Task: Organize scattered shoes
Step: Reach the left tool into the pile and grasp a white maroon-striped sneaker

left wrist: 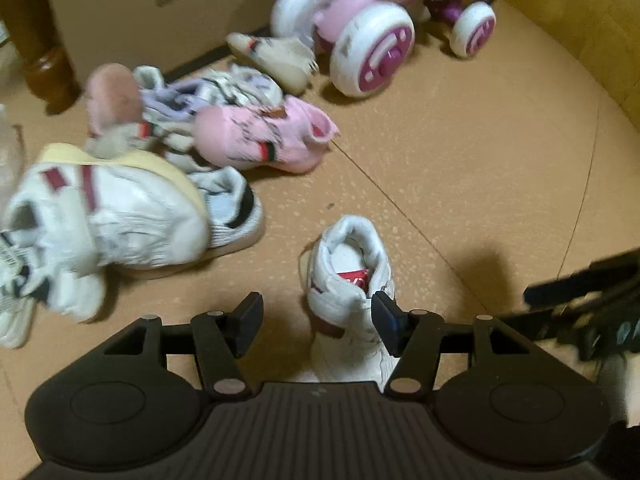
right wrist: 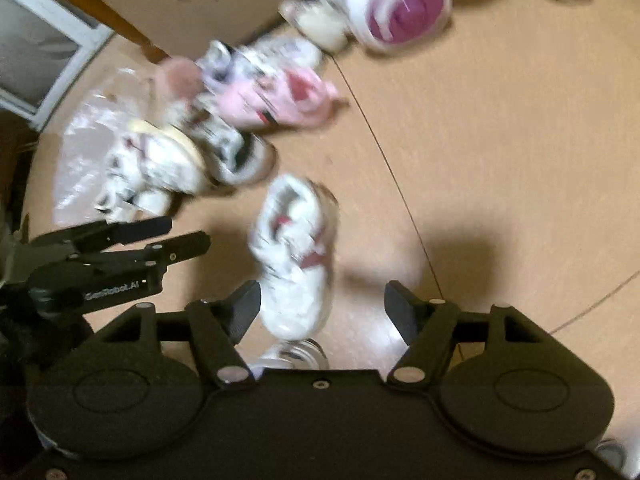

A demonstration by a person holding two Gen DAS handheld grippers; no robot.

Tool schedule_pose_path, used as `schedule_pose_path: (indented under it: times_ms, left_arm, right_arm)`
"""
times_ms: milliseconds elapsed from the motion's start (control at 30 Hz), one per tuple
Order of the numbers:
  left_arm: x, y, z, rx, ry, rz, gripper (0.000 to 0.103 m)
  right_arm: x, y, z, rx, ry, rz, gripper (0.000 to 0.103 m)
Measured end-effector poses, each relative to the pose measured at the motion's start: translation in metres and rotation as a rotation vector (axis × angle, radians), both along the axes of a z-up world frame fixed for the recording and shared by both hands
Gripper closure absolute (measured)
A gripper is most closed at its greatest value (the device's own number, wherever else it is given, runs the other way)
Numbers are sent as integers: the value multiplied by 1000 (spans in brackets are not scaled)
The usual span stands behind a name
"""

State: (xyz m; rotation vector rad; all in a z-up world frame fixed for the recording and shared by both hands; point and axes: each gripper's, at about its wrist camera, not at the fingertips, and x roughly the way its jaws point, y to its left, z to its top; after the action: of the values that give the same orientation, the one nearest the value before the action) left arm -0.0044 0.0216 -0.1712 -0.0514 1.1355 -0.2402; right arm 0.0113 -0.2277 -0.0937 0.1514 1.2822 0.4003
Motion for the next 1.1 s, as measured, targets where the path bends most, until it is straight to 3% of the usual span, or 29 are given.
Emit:
schedule_pose_path:
  times_ms: [100, 267, 467, 600, 733, 800, 1000, 1100]
  left_arm:
    - [0, 29, 25, 4, -17, 62, 44]
    - [7, 82, 72, 49, -42, 163, 44]
    - [29, 125, 108, 150, -42, 214, 44]
    - [36, 140, 83, 163, -26, 316, 44]
    - [36, 144, 46, 183, -3, 325, 45]
    - [37, 147, 24, 176, -13, 291, 49]
    - [48, 138, -1, 265, -89, 125, 49]
    - [54, 134, -10, 269, -142, 63, 49]
  right_arm:
    - [3, -1, 41, -16, -59, 38, 29]
    - [8, -14, 102, -27, -83, 43, 27]
    - [8, -23, 117, 27, -84, 13, 27]
    - [12, -13, 111, 96, -61, -5, 27]
    - [18, 8, 118, 48, -115, 87, 26]
    - [22, 10, 118, 57, -113, 83, 26]
    - [31, 16, 124, 101, -103, 62, 26]
    - [30, 18, 122, 99, -97, 66, 25]
